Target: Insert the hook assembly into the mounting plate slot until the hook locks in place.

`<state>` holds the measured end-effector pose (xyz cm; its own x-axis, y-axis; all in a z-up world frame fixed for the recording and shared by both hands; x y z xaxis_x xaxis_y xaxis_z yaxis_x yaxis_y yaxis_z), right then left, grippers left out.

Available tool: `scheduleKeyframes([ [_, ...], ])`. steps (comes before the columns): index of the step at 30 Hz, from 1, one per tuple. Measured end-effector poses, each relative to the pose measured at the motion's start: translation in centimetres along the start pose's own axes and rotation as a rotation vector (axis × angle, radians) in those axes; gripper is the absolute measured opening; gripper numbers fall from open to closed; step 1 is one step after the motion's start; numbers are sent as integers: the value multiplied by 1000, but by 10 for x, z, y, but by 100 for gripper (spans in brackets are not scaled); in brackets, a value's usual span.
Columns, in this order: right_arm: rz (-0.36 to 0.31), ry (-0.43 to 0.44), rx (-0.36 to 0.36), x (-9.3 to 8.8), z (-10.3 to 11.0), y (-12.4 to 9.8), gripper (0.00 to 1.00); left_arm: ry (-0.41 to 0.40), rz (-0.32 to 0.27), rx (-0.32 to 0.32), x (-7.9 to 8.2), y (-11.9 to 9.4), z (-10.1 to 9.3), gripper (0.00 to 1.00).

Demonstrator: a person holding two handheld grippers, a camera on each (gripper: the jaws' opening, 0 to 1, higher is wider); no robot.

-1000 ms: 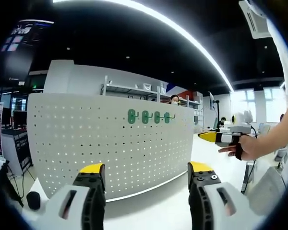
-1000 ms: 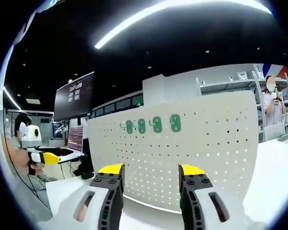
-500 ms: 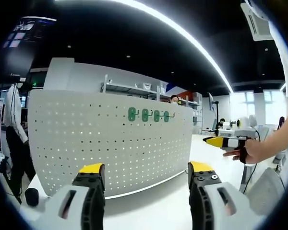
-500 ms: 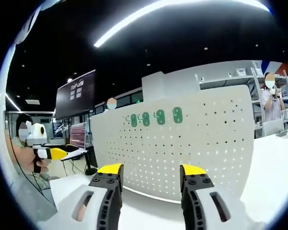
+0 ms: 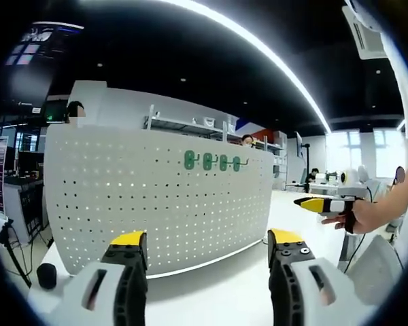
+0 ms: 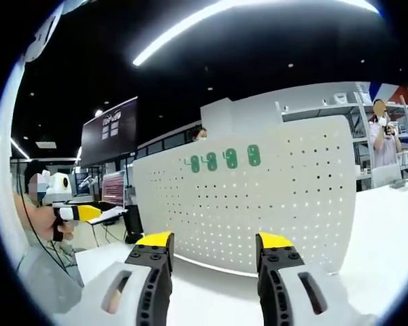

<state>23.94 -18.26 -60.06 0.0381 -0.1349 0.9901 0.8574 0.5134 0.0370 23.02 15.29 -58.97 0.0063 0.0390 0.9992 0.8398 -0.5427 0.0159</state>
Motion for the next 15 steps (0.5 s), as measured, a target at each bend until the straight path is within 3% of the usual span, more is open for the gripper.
scheduleKeyframes([
  [15, 19, 7, -6, -8, 0, -19, 50, -1, 12, 15, -8, -17, 7, 78],
])
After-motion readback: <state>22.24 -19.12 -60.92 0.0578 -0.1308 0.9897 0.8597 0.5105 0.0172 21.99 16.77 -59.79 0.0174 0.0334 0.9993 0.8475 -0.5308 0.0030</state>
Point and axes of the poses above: the point that each gripper's makers call its tool centre point, and the gripper's own axes: y roughly forward along the fingers, z roughly to its left, x roughly out of its top, the point moved 8 cm from there along -y, roughly backward along the fingers, and after that the axes turned 2 degrees about y, right-handed, at the moved point
